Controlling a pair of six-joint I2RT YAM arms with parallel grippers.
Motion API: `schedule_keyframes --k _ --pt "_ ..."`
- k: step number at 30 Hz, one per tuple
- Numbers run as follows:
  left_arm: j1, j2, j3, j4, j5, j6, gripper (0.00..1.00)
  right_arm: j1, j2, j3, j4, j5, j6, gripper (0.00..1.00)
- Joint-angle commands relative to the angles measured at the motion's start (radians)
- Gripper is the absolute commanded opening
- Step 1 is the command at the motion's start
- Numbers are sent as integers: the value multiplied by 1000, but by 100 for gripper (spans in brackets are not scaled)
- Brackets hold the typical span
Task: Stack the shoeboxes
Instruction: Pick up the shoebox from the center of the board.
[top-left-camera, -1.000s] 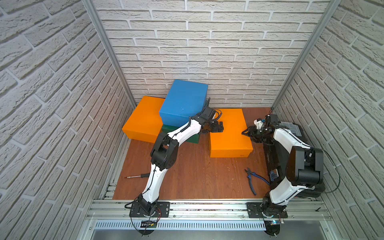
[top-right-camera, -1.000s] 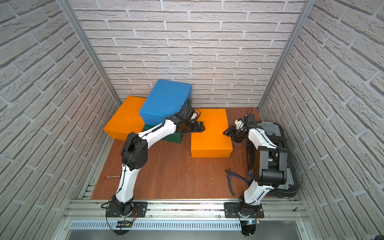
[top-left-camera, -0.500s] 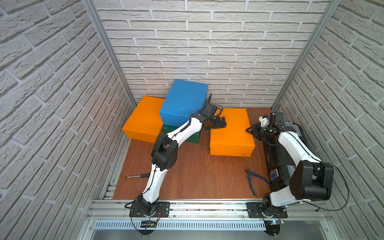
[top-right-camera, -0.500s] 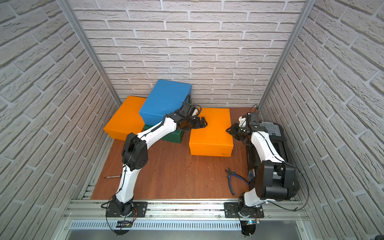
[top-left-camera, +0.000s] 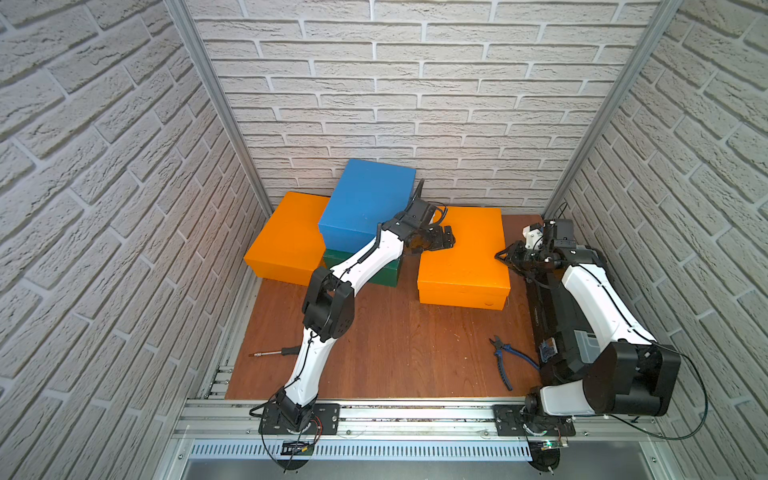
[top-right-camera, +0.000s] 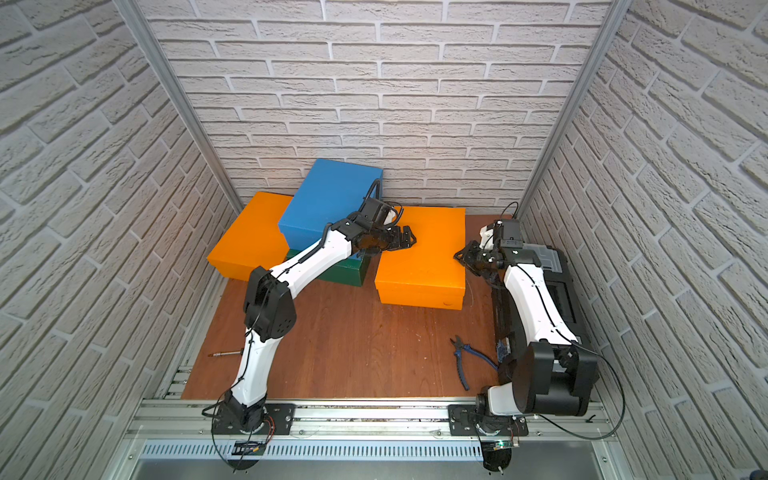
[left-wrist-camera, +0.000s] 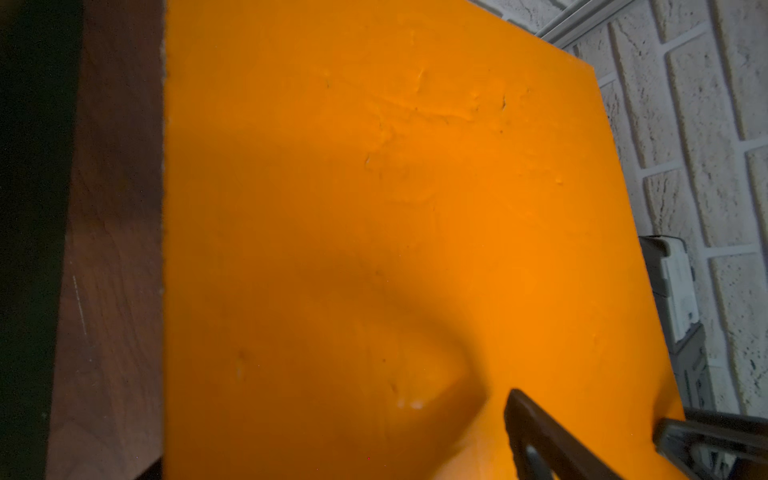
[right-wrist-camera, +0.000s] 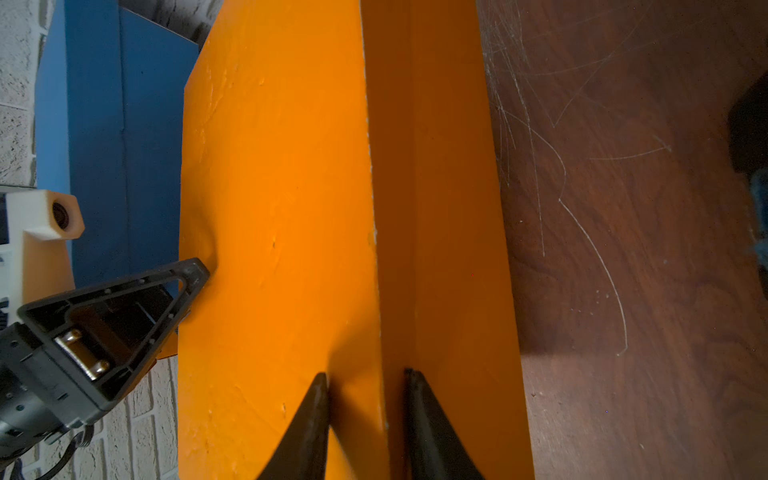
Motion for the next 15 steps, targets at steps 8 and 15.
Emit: schedule_keyframes --k 8,15 --pt "-138 -59 200 101 252 29 95 119 -57 129 26 -152 26 29" --pt "-139 -63 309 49 240 64 94 169 -55 232 18 -128 43 29"
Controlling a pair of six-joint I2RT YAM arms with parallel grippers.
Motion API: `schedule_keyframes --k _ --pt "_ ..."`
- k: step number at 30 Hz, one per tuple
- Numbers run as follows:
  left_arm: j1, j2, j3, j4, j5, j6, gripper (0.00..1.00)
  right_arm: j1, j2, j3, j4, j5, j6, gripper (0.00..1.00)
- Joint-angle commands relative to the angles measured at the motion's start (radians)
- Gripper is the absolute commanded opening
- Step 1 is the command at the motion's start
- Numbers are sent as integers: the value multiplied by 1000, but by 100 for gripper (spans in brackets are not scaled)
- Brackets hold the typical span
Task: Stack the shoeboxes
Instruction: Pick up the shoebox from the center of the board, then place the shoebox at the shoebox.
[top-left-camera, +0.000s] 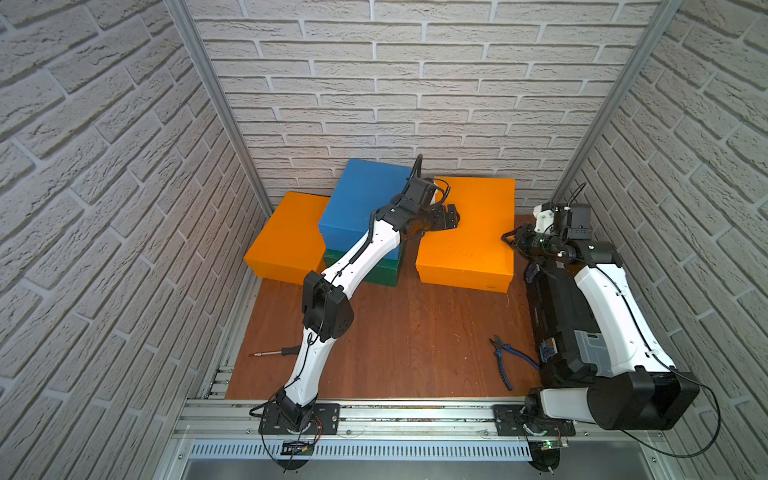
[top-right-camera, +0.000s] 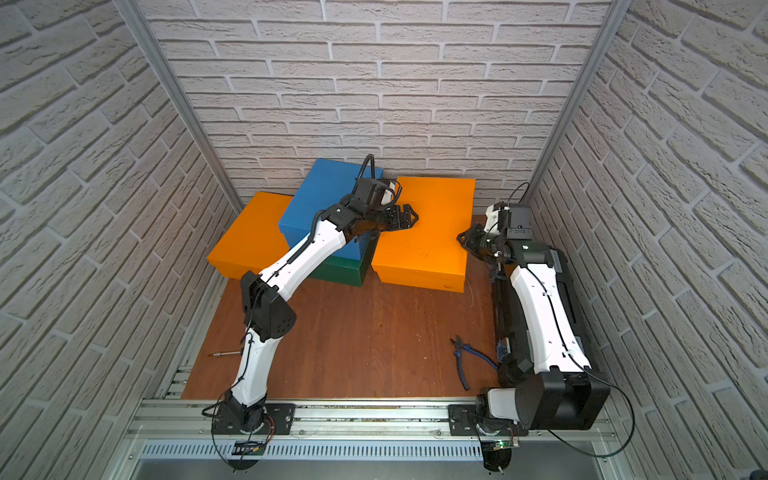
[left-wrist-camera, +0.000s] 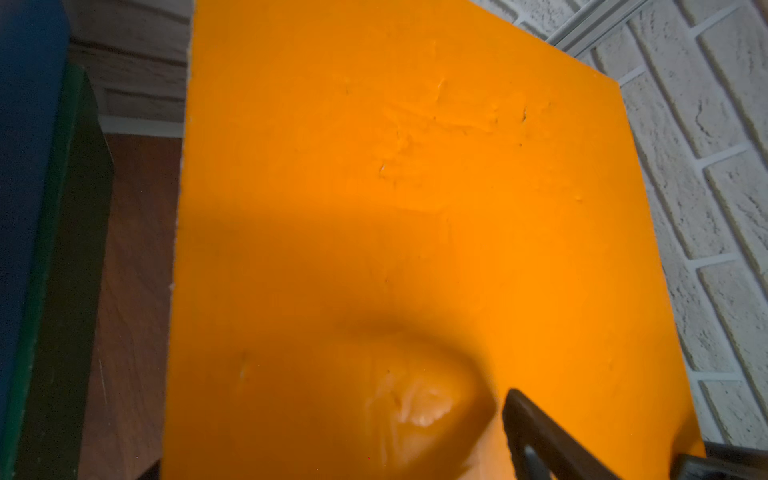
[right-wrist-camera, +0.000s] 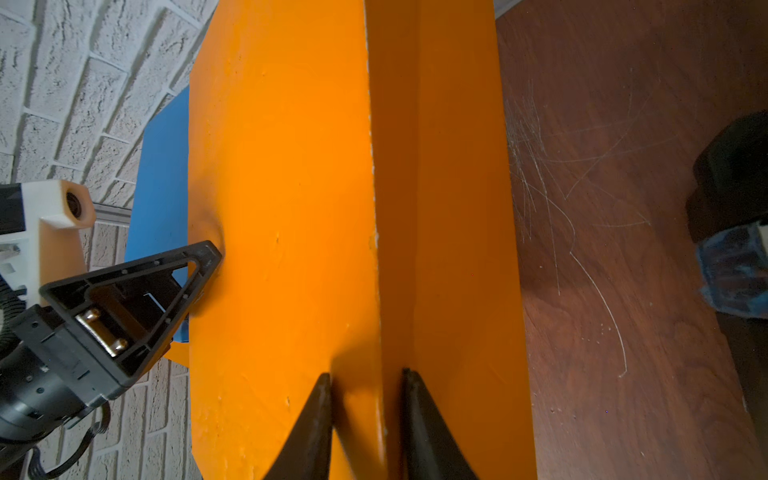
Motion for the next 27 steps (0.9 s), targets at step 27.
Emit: schedule_keyframes --k 27 --pt "-90 -286 89 -2 129 214 93 396 244 500 131 -110 60 28"
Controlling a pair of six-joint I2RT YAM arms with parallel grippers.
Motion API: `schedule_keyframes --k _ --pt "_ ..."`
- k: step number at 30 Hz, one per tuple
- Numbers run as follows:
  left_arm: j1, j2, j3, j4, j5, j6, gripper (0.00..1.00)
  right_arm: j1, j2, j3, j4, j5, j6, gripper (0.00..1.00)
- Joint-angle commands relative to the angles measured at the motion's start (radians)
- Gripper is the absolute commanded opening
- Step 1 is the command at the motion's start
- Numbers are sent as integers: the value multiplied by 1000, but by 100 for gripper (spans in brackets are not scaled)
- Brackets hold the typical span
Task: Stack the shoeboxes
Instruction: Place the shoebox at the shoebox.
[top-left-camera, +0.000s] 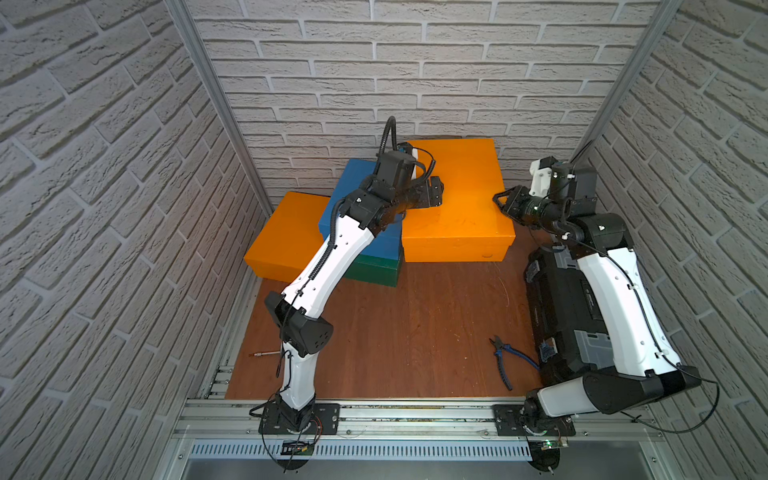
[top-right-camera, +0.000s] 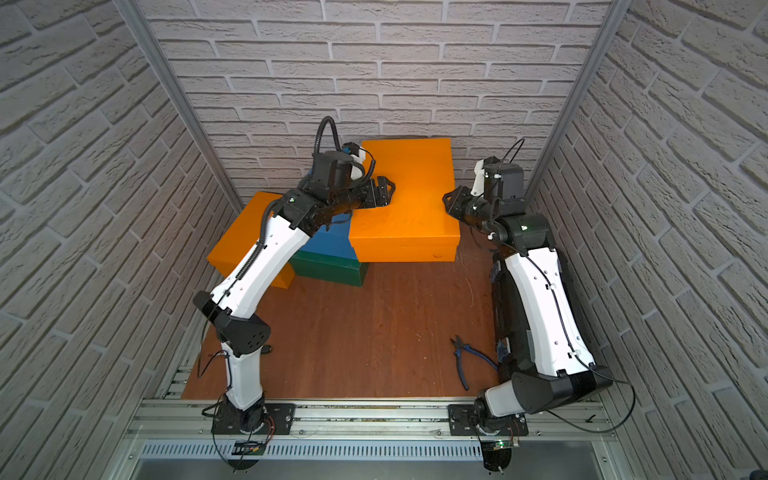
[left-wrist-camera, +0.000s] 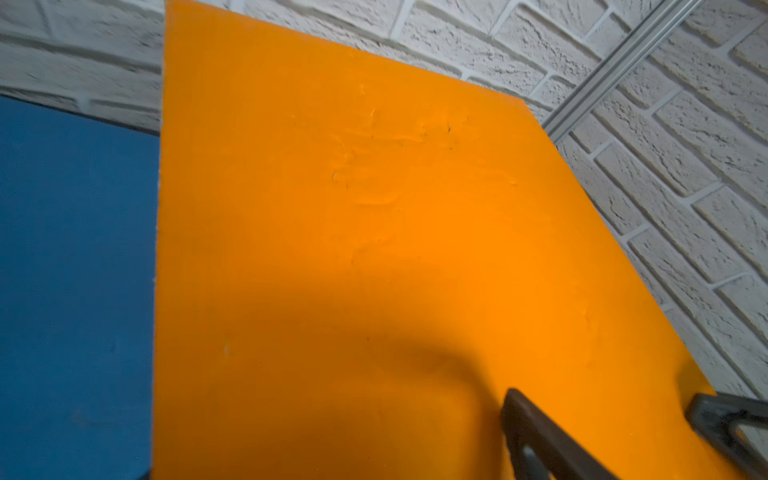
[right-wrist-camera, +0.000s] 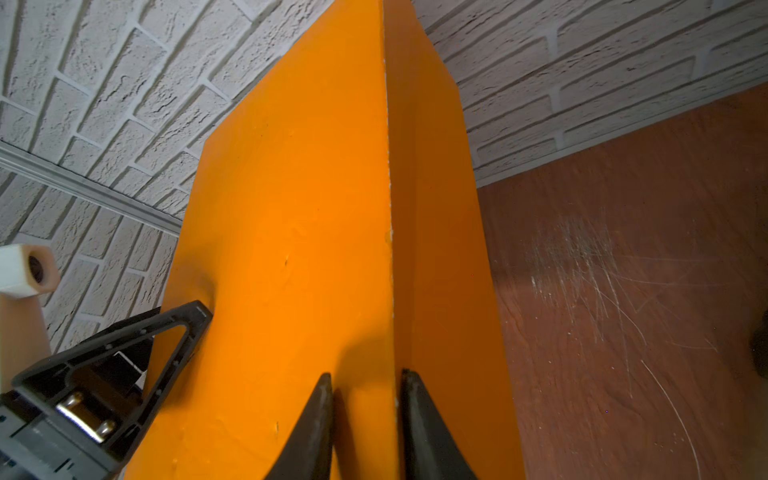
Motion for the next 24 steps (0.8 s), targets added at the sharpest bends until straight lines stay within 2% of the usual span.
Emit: schedule_keyframes --k 1,8,14,18,24 --pt "-92 -48 32 115 346 65 93 182 128 55 213 -292 17 28" --pt "49 -87 18 118 374 84 93 273 356 294 244 -291 36 28" --pt "221 -96 -57 139 412 66 93 316 600 530 267 -331 91 28" --pt "343 -92 -126 194 468 34 93 338 702 585 333 -359 141 28" --pt "476 -52 -137 221 505 -4 94 370 771 602 343 -388 135 31"
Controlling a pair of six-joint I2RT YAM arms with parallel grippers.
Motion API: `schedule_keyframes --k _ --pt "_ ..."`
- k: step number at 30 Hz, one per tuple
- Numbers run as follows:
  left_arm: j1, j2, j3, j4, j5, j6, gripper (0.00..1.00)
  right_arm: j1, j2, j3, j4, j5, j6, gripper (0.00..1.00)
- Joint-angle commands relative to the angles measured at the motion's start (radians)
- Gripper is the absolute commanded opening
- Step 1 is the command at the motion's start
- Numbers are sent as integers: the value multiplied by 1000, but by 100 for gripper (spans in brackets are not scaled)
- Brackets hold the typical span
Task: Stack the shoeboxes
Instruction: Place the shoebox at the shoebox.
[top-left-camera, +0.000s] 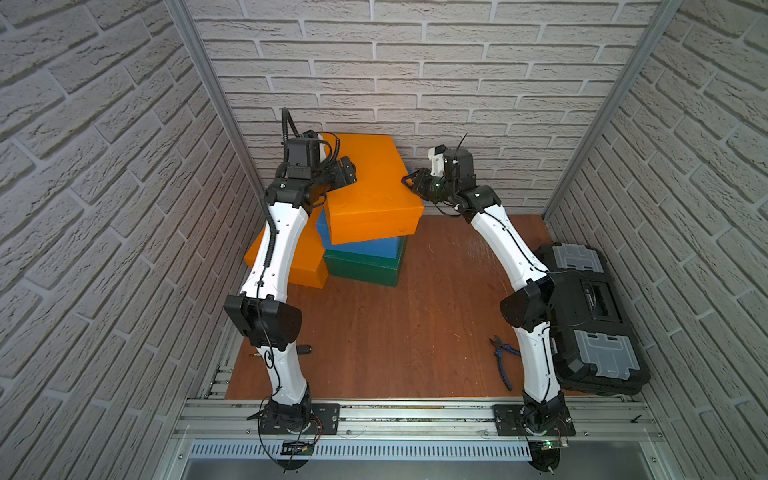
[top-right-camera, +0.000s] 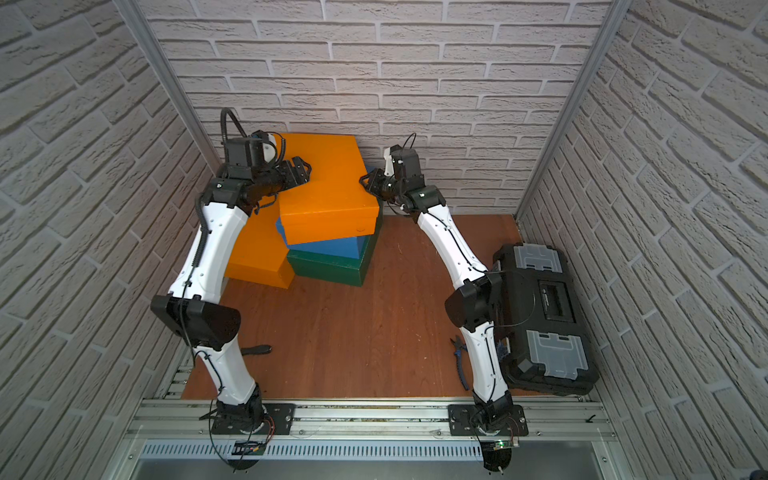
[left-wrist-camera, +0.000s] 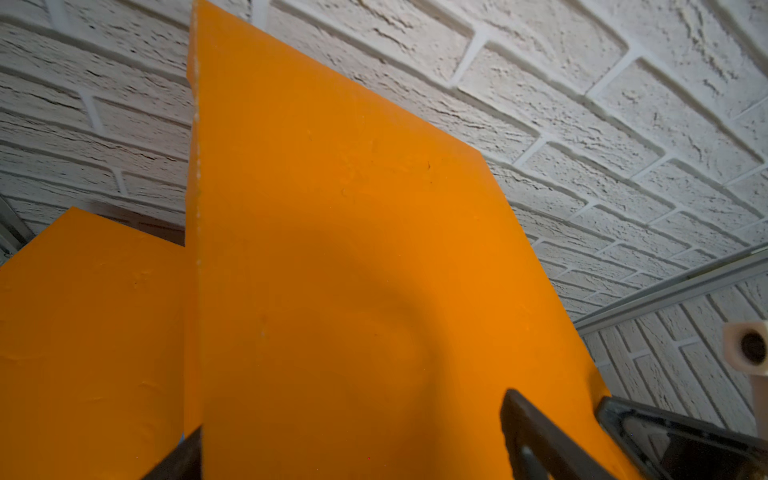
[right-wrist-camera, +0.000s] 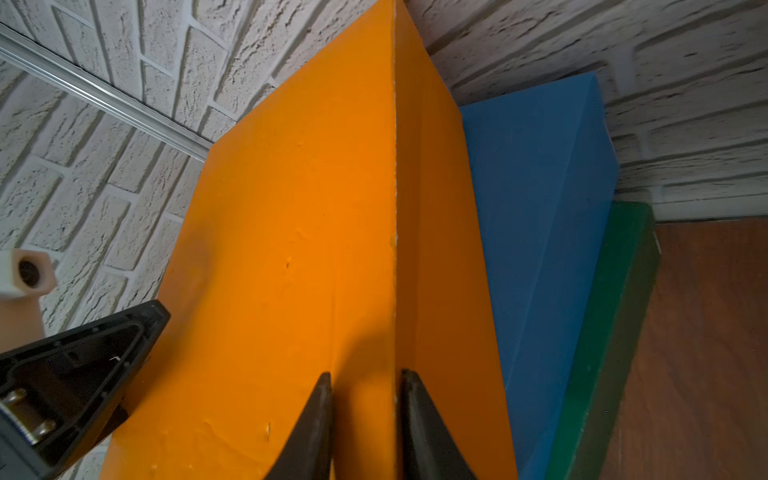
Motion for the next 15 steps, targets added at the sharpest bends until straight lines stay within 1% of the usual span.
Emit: schedule_keyframes --k 1,5,9,12,15 --pt "-27 10 -1 164 310 -45 94 139 26 6 61 -237 -3 33" --pt "10 13 -26 168 310 -63 98 138 14 -23 76 -244 -9 46" --pt "36 -21 -87 176 287 -64 98 133 -15 -37 83 -256 -17 58" --pt "55 -58 -161 196 275 -76 98 123 -56 -67 104 -264 -19 63" --pt "83 -90 -230 217 268 -93 98 113 -115 -119 120 -262 -34 65"
